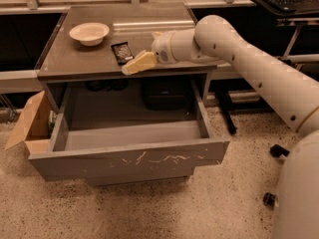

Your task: Place rxbar chocolate into top drawer

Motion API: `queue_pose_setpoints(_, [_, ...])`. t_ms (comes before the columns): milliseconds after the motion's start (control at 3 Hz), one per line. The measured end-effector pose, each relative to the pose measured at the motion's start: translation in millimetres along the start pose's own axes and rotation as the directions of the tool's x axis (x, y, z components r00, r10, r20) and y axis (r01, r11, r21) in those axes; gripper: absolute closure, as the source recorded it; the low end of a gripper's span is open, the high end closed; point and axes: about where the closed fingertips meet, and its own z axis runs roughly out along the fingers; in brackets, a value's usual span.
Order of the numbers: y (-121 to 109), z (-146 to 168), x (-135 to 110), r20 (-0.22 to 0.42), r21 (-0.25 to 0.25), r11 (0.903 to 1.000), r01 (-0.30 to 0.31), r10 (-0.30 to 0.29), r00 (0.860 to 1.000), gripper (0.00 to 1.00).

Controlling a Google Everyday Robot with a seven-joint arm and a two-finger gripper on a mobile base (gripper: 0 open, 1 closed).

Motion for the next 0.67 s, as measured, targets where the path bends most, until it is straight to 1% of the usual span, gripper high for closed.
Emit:
queue_pose_setpoints(333, [-7, 26, -3, 0.014, 0.021, 0.9995, -0.026, 0.026, 1.0, 0.0])
queue_pose_setpoints(667, [-13, 55, -7, 0.034, 0.045, 0.9981, -0.041, 0.039, 0.999, 0.0])
